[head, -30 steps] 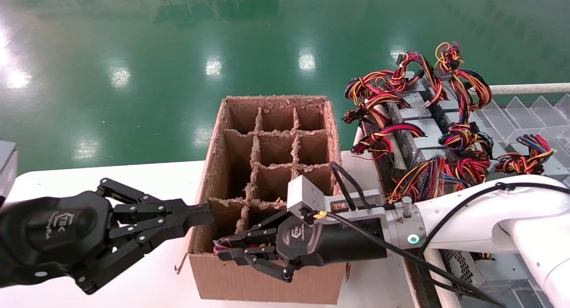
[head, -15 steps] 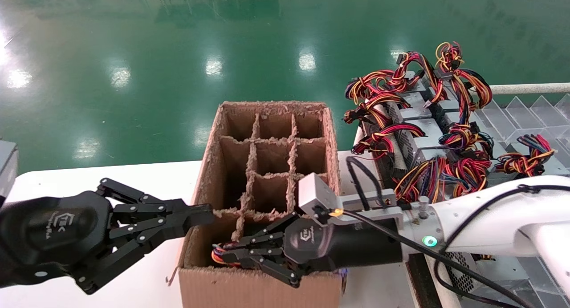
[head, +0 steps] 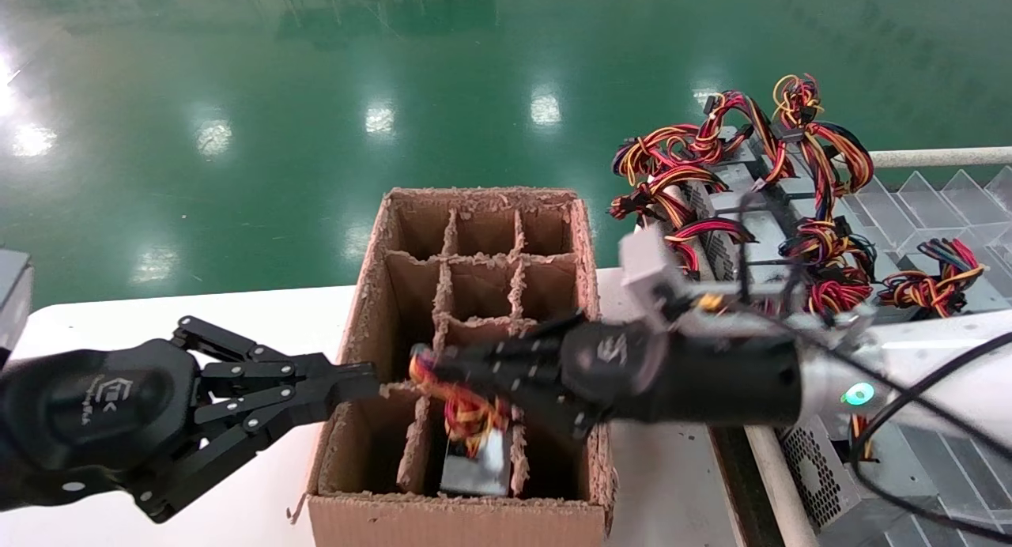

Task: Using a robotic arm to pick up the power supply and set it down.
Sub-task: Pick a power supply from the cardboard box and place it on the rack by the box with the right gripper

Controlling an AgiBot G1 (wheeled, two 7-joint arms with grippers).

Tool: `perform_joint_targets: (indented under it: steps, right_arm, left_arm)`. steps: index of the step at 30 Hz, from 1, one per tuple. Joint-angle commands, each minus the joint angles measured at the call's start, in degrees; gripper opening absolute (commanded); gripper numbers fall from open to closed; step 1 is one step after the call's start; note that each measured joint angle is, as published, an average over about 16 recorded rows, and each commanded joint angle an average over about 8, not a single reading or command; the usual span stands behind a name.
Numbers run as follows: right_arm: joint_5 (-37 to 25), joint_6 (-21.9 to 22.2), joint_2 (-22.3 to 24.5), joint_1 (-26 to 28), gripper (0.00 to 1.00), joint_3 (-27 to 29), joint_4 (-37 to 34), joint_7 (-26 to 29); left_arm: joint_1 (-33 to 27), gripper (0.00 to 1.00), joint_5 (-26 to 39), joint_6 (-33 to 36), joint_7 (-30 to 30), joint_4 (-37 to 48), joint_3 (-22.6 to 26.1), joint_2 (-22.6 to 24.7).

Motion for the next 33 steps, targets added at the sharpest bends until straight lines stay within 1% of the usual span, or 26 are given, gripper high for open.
perform_joint_targets:
  steps: [1,10,16,21,26,33]
  right_arm:
    - [1.2,0.5,0.9,0.0,0.00,0.8,0.6,0.1]
    - [5.8,3.2,4.8,2.3,0.00,4.7,7.1,2.4]
    - [7.0,6.4,9.2,5.5,0.00,7.6,14.1,3.0]
    - [5.7,9.3,14.5,8.7,0.00,9.5,22.0,4.2]
    - [4.4,12.2,20.8,11.5,0.00,11.5,29.6,6.8]
    - [3.7,15.7,30.9,13.8,0.00,14.8,36.8,11.0]
  left_arm:
    - [0.0,0.00,0.0,0.0,0.0,0.0,0.0,0.0]
    - [0.0,0.00,0.0,0.0,0.0,0.0,0.0,0.0]
    - [0.0,0.00,0.0,0.0,0.0,0.0,0.0,0.0]
    - [0.0,0.00,0.0,0.0,0.0,0.0,0.0,0.0]
    - [0.0,0.00,0.0,0.0,0.0,0.0,0.0,0.0]
    - [0.0,0.00,0.0,0.0,0.0,0.0,0.0,0.0]
